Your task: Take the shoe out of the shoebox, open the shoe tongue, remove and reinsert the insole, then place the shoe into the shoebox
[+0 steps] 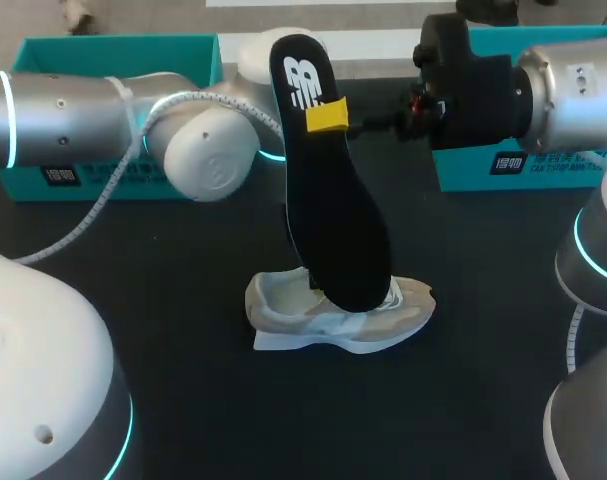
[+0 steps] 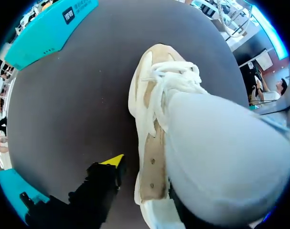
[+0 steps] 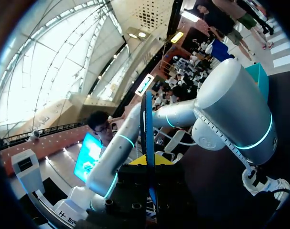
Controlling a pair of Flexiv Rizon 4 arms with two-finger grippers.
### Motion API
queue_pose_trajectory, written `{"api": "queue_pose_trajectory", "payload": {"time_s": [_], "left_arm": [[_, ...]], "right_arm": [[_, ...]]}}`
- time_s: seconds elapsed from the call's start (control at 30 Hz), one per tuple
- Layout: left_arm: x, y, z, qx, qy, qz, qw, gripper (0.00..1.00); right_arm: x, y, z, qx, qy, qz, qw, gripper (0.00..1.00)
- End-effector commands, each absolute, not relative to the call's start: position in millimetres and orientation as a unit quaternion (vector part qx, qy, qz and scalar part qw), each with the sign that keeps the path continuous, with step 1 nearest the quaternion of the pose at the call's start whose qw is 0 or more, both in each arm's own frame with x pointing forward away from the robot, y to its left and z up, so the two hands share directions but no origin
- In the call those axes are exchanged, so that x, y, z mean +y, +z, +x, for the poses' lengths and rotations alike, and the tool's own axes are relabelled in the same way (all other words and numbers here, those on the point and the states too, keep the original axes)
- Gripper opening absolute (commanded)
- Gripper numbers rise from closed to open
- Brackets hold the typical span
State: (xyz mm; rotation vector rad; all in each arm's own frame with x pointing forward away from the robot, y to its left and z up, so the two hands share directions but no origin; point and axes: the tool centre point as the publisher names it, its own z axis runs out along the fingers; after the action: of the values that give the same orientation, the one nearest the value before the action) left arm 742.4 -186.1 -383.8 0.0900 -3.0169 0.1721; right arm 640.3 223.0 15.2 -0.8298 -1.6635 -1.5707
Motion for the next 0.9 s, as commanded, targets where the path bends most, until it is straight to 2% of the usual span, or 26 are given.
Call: {"api": "queue_pose_trajectory", "payload": {"time_s": [0.03, 0.07, 0.13, 0.3, 0.43, 0.67, 0.77, 0.83, 0.9], "left_arm": [[-186, -390, 742, -0.996, 0.055, 0.029, 0.064, 0.28], [-185, -391, 742, -0.996, 0.054, 0.028, 0.068, 0.24], [-185, -392, 741, -0.996, 0.054, 0.023, 0.075, 0.0], [-186, -391, 742, -0.993, 0.058, -0.01, 0.105, 0.0], [-189, -386, 746, -0.982, 0.041, -0.095, 0.161, 0.0], [-196, -362, 748, -0.883, -0.026, -0.366, 0.293, 0.0], [-192, -349, 742, -0.798, -0.047, -0.502, 0.329, 0.0], [-191, -344, 742, -0.764, -0.064, -0.543, 0.342, 0.0], [-182, -337, 746, -0.729, -0.086, -0.593, 0.331, 0.0]], "right_arm": [[226, 15, 641, -0.641, -0.605, -0.321, 0.346, 0.0], [226, 15, 641, -0.641, -0.605, -0.321, 0.346, 0.0], [226, 15, 641, -0.641, -0.605, -0.321, 0.346, 0.0], [226, 15, 641, -0.641, -0.605, -0.321, 0.346, 0.0], [226, 15, 641, -0.641, -0.605, -0.321, 0.346, 0.0], [226, 15, 641, -0.641, -0.605, -0.321, 0.346, 0.0], [226, 15, 641, -0.641, -0.605, -0.321, 0.346, 0.0], [226, 15, 641, -0.641, -0.605, -0.321, 0.346, 0.0], [226, 15, 641, -0.641, -0.605, -0.321, 0.346, 0.0]]}}
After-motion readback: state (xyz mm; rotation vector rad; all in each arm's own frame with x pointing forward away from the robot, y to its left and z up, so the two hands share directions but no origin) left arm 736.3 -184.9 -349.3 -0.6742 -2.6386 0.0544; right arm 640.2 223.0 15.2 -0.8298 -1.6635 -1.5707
